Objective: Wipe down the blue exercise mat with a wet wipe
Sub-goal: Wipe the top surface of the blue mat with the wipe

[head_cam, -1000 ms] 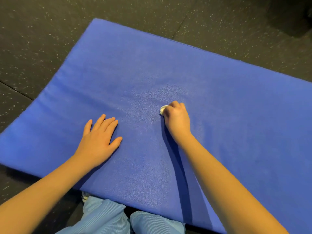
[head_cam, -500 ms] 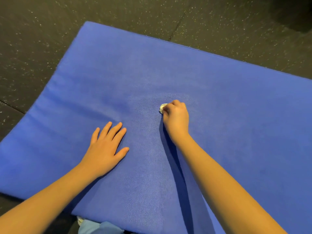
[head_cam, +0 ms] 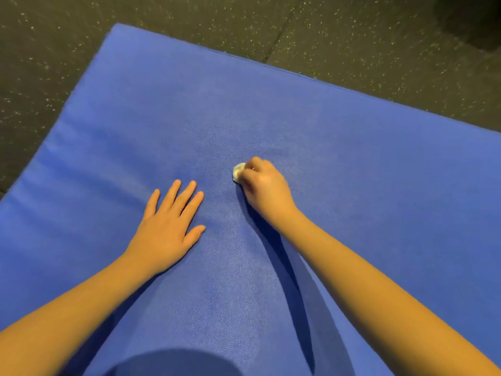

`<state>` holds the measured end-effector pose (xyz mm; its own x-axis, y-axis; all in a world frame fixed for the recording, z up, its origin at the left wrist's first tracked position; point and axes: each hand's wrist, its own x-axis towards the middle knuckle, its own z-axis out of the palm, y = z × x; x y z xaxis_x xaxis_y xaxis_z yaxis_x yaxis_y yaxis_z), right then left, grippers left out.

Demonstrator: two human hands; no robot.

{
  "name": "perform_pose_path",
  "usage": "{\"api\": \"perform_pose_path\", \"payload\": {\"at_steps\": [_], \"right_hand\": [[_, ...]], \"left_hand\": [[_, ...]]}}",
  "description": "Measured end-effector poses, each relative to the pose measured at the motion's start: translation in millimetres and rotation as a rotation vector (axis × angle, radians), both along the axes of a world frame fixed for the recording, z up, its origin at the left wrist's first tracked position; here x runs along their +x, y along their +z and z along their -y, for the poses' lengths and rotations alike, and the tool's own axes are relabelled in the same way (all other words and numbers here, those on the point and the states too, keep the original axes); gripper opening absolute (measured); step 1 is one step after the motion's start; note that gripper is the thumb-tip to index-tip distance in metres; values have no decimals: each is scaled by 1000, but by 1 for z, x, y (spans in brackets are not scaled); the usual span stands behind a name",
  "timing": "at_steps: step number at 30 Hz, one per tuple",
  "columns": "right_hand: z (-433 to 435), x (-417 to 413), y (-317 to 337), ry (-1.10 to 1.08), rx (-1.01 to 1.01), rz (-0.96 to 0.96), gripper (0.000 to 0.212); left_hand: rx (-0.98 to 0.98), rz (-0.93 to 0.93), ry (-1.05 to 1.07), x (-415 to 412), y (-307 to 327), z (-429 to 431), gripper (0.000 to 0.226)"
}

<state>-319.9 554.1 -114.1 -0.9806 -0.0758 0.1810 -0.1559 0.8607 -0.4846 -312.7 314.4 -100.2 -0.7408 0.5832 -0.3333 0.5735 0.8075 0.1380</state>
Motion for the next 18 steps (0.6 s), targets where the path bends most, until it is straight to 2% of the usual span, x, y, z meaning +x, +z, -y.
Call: {"api": "perform_pose_path", "payload": {"at_steps": [2, 3, 6, 8, 10, 13, 15, 18], "right_hand": [[-14, -5, 3, 104, 95, 8, 12], [-24, -15, 4, 52, 126, 8, 14], [-47, -50, 3, -339, 112, -3, 17], [-44, -63, 4, -441, 64, 8, 14], [-32, -57, 0, -278, 147, 12, 20], [-36, -41, -6, -4, 325, 51, 50], [-52, -49, -7, -19, 377, 72, 64], [-75, -82, -4, -228, 388, 197, 68]], "left_hand": [[26, -15, -13, -3, 1, 0, 72], [45, -25, -22, -6, 1, 0, 70], [76, -48, -27, -18, 3, -2, 68], [83, -50, -21, -25, 3, -9, 68], [72, -44, -35, -27, 0, -15, 68], [49, -65, -55, -25, -6, -16, 68], [43, -78, -58, -24, -7, -16, 67], [46, -100, -59, -24, -6, -18, 65]]}}
